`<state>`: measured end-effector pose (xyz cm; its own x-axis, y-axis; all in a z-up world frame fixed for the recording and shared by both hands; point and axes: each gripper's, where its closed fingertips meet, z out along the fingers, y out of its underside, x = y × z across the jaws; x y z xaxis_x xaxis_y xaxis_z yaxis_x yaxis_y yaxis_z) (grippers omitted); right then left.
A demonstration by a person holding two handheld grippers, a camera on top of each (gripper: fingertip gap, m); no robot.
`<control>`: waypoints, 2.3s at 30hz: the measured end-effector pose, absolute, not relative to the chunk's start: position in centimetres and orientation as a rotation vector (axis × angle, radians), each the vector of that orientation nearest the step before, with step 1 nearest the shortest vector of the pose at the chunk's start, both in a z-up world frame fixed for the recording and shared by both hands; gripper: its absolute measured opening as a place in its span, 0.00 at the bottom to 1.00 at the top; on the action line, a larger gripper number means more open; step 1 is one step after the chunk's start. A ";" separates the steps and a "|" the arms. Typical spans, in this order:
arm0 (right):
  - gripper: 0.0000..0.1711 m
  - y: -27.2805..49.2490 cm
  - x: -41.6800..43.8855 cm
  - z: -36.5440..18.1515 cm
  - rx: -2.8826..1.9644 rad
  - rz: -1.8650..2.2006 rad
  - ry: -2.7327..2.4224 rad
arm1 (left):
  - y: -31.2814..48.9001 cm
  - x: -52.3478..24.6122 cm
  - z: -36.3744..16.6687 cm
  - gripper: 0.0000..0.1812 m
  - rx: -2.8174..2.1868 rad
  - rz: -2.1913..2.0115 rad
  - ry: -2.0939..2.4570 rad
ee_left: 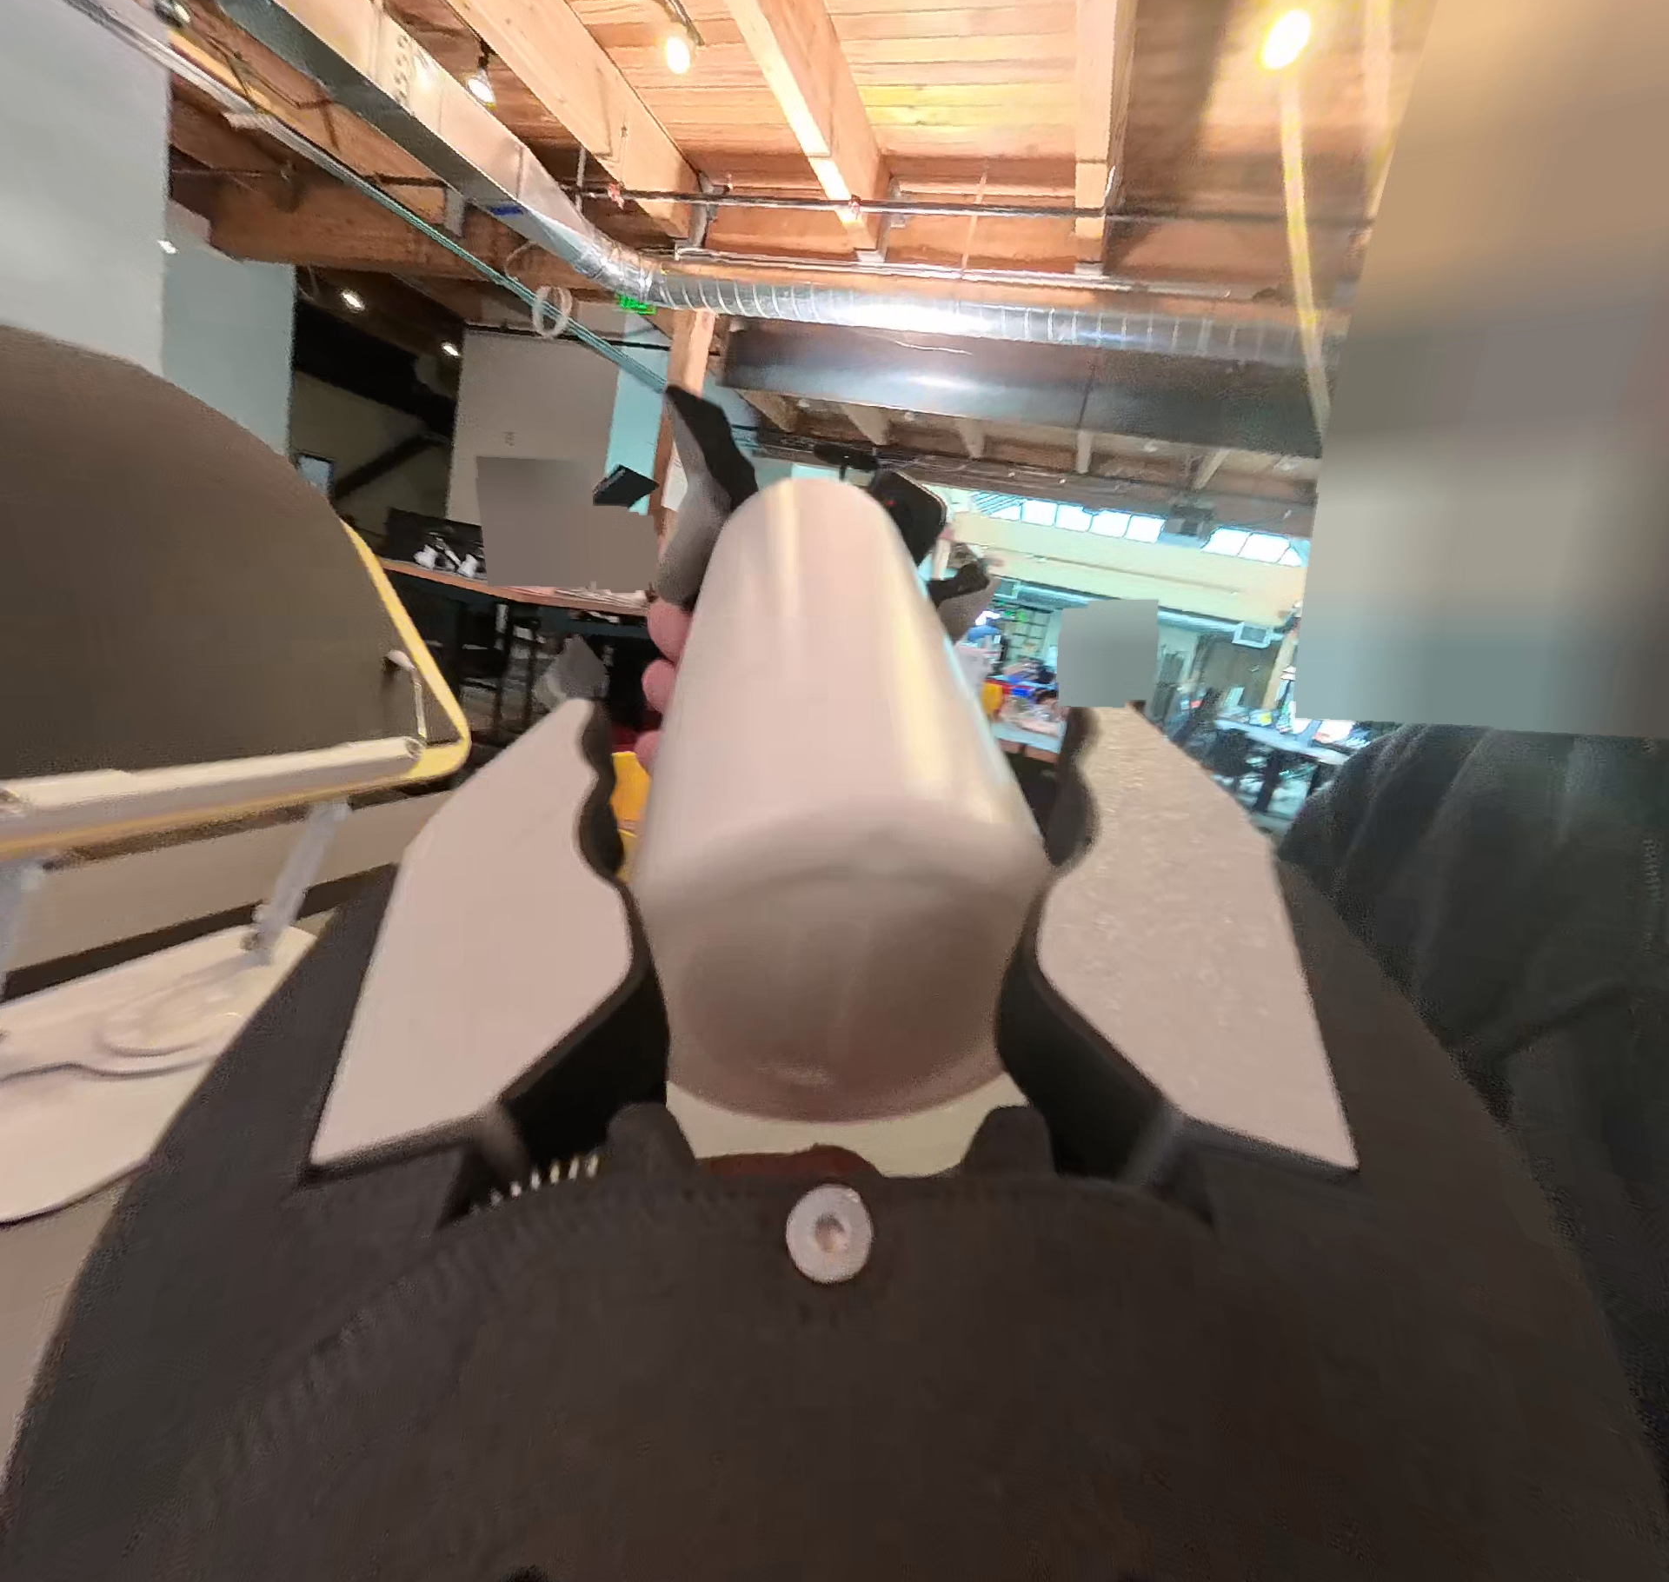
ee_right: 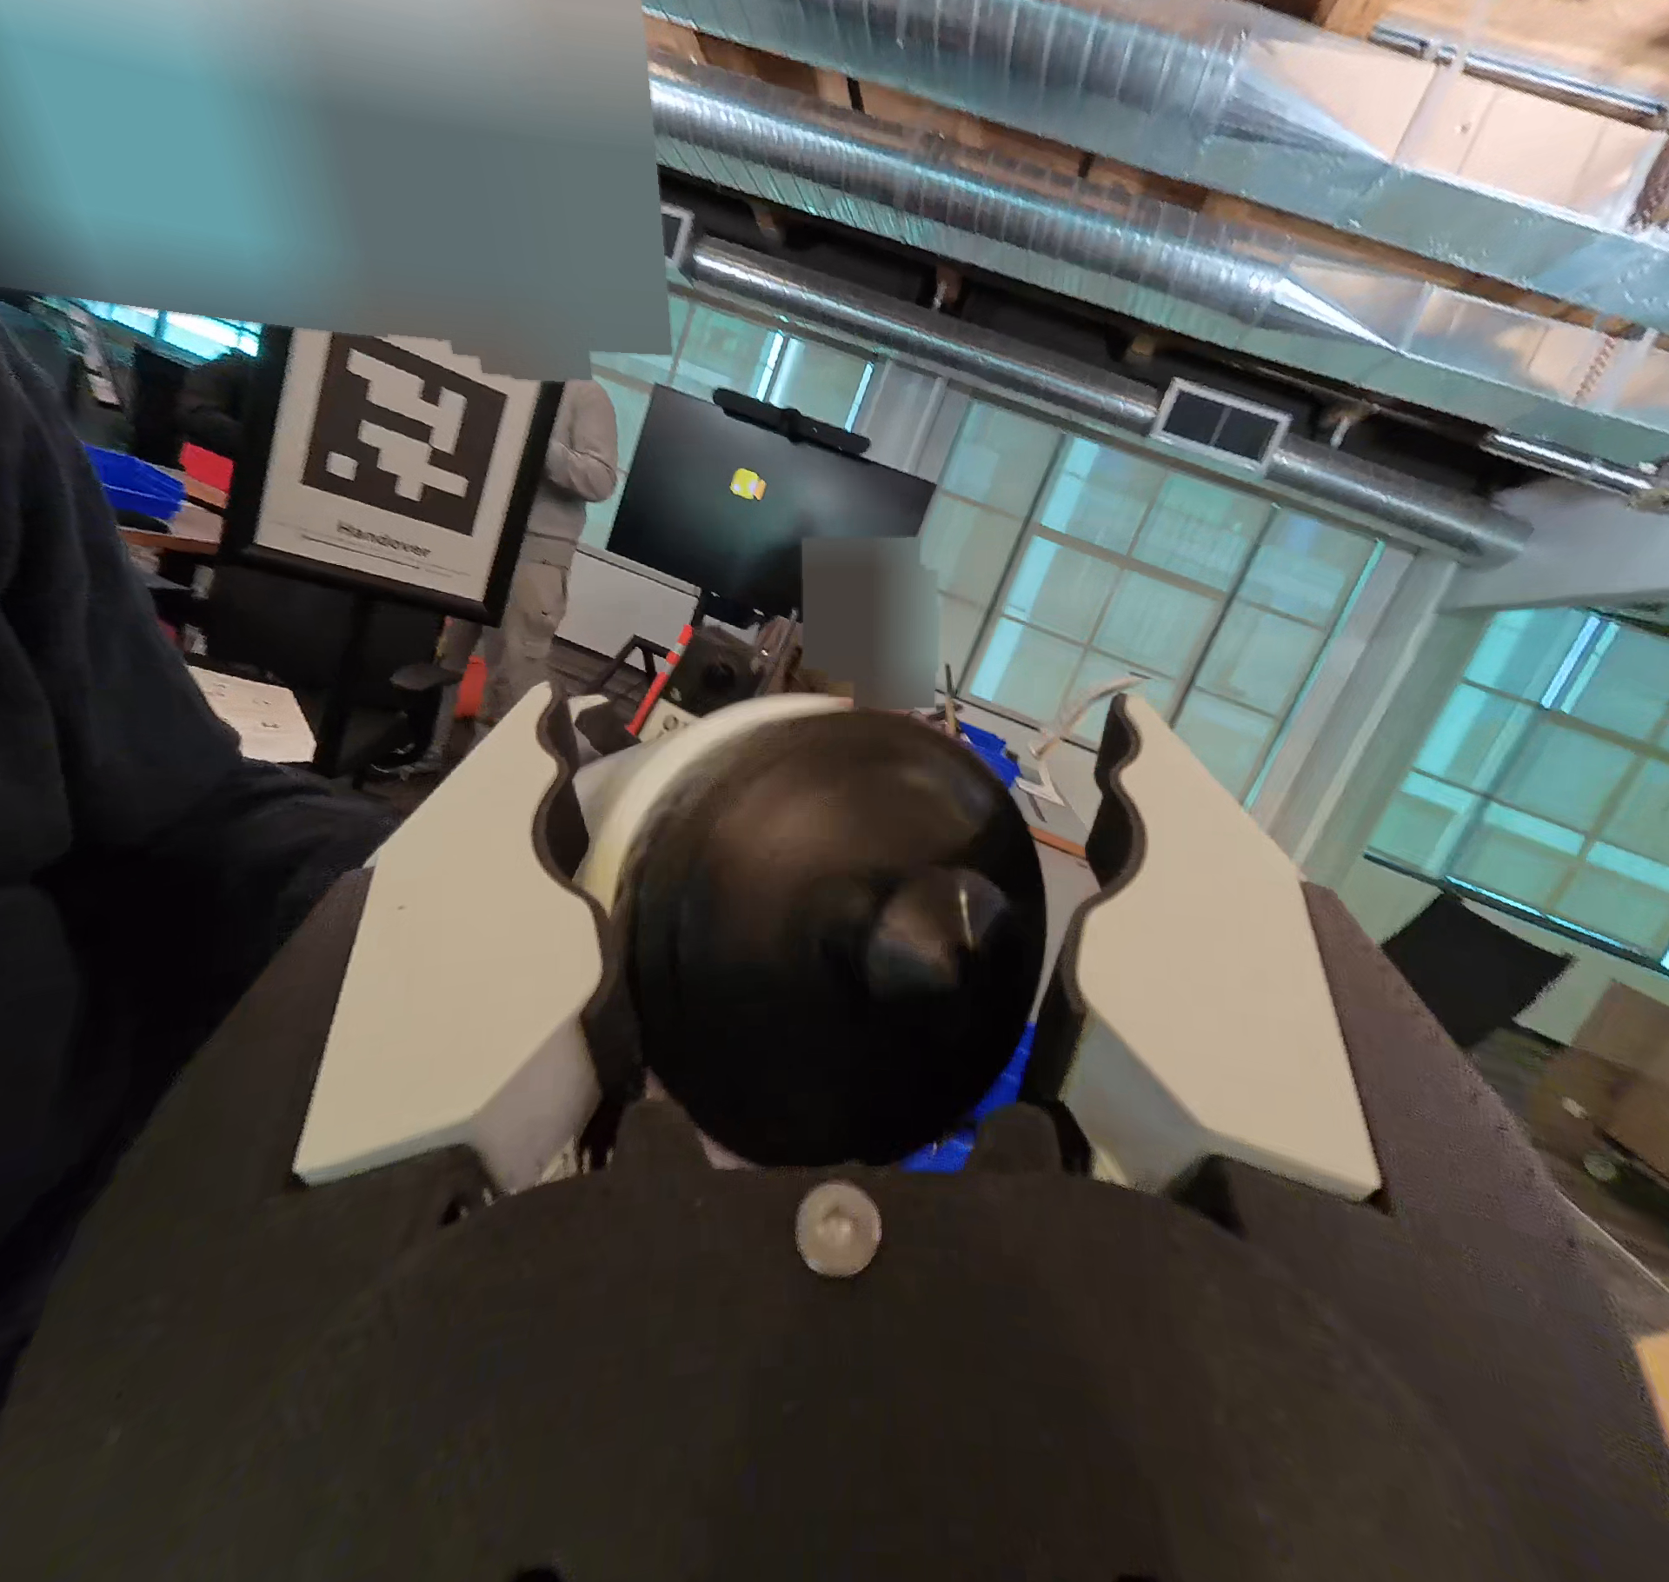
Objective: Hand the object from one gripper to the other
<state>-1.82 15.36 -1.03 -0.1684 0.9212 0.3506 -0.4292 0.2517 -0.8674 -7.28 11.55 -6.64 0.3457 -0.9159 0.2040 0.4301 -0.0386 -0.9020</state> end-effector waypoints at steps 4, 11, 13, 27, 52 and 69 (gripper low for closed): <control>0.58 15.8 -1.5 -1.5 -0.617 1.230 -1.215 | 11.0 -7.5 -6.0 0.45 -1.140 -1.123 0.630; 0.52 15.2 -0.6 -1.0 -0.565 1.272 -1.192 | 10.8 -7.4 -5.6 0.45 -1.123 -1.163 0.628; 0.57 15.4 -0.6 -1.2 -0.567 1.291 -1.174 | 10.9 -7.2 -5.9 0.44 -1.134 -1.157 0.623; 0.24 16.5 2.6 -1.5 -0.566 1.484 -1.029 | 11.7 -7.2 -7.0 0.49 -1.139 -1.200 0.549; 0.00 20.9 1.2 -4.8 -0.710 1.595 -0.805 | 13.9 -4.4 -10.0 0.00 -1.189 -1.052 0.697; 0.43 32.1 -6.4 -28.8 -1.687 1.063 -1.475 | 28.5 -8.8 -28.8 0.54 -1.984 -0.995 0.250</control>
<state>-6.42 32.09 -28.83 0.0386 0.9870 -0.1558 0.4605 -0.1560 -0.8739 -8.79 28.52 -28.77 0.6590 -0.5115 0.5514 0.1909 -0.5954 -0.7804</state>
